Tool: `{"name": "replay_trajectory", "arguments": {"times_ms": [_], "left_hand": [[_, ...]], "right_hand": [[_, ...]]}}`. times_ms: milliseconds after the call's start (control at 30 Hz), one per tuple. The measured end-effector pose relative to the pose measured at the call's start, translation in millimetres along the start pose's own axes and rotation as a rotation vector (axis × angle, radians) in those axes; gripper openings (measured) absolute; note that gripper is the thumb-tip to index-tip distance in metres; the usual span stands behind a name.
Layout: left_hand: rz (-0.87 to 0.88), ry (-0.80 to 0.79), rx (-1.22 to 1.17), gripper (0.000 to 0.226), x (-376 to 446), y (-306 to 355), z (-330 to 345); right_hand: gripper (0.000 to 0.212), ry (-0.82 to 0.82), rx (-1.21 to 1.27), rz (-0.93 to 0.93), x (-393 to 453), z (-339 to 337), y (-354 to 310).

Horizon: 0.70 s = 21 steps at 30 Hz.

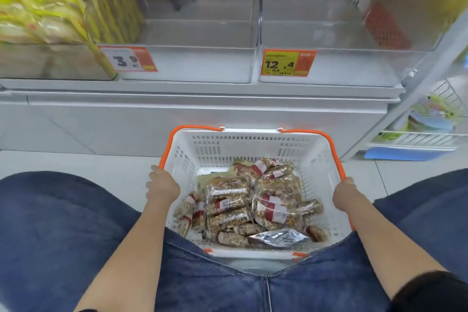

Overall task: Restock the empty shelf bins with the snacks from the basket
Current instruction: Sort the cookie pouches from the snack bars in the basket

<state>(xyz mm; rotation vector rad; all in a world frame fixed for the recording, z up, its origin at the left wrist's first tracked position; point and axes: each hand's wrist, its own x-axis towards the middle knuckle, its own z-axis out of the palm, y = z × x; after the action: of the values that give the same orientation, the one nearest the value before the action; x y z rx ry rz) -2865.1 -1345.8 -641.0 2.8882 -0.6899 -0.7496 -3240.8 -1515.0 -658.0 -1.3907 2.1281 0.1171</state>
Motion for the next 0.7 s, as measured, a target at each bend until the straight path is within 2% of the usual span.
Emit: {"name": "replay_trajectory", "arguments": {"times_ms": [67,133,200,267,333,367,400,467,500,600,700], "left_hand": [[0.092,0.013,0.051,0.073,-7.5,-1.8,-0.1],[0.218,0.005,0.227,0.072,-13.7,3.2,5.2],[0.357,0.012,0.324,0.071,-14.4,14.8,12.7],[0.518,-0.023,0.294,0.070,-15.8,29.2,24.2],[0.649,-0.095,0.249,0.070,-18.6,39.6,38.5],[0.695,-0.139,0.253,0.071,-19.3,42.5,46.4],[0.726,-0.189,0.266,0.075,-19.1,43.2,54.7],[0.754,-0.285,0.295,0.090,-16.7,43.4,69.2],[0.754,-0.324,0.320,0.099,-14.0,43.7,74.8],[0.731,-0.376,0.437,0.117,-7.7,44.4,89.1],[0.699,-0.334,0.497,0.121,-6.0,44.7,97.9]], "right_hand": [[0.053,0.078,-0.147,-0.071,-15.5,-1.8,-8.8],[0.074,0.060,-0.206,-0.149,-20.5,5.5,-6.8],[0.086,0.103,-0.275,-0.218,-19.1,13.2,2.2],[0.088,0.182,-0.374,-0.278,-25.5,17.0,0.5],[0.082,0.214,-0.365,-0.519,-32.8,21.6,-18.5],[0.082,0.136,-0.325,-0.680,-38.2,25.9,-32.4],[0.086,-0.017,-0.274,-0.814,-43.7,31.2,-46.2],[0.106,-0.347,-0.303,-0.933,-55.2,45.7,-64.0],[0.116,-0.434,-0.421,-0.939,-57.2,56.1,-66.2],[0.133,-0.482,-0.719,-0.863,-52.9,81.6,-60.2],[0.137,-0.504,-0.663,-0.816,-50.0,87.8,-65.7]]}}
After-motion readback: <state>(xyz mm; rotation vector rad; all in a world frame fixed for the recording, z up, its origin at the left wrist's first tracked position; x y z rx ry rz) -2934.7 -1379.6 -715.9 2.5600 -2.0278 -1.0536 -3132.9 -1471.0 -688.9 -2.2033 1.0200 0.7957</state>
